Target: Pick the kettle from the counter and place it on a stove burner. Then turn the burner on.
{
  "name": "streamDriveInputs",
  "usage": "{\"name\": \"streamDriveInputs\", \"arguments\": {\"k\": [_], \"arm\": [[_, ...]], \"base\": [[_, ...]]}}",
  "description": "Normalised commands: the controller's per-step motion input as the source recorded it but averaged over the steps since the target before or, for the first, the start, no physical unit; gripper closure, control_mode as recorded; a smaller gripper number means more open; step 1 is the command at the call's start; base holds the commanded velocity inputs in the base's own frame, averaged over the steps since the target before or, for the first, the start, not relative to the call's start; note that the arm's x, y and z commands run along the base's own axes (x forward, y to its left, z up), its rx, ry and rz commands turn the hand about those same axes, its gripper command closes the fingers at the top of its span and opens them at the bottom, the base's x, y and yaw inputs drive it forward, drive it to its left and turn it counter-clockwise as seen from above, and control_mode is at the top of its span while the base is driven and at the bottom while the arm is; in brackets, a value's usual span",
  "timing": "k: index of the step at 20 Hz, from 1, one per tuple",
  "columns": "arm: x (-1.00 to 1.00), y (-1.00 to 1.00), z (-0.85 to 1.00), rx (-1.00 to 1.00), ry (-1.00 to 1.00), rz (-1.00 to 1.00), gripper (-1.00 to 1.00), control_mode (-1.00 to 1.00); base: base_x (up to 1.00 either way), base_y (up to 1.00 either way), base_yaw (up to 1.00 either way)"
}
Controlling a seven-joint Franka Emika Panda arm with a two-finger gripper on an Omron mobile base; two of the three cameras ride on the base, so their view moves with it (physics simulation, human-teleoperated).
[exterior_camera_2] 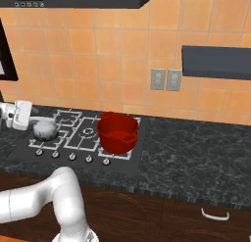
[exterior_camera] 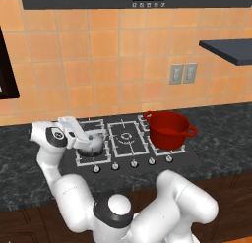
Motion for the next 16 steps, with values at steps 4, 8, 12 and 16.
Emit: {"name": "streamDriveInputs", "arguments": {"k": [4,8,12,16], "arm": [[-0.02,-0.25,-0.01,0.00,0.00,0.00,-1.00,-1.00],[-0.02,0.00,-0.03,0.00,0.01,0.00,-1.00,-1.00],[-0.18,0.00,-0.12,-0.01,0.08,0.00,-1.00,-1.00],[-0.21,0.01,0.02,0.00,0.15,0.00,-1.00,-1.00]], "base": [[0.00,0.00,0.00],[0.00,0.00,0.00],[0.00,0.00,0.00],[0.00,0.00,0.00]]}}
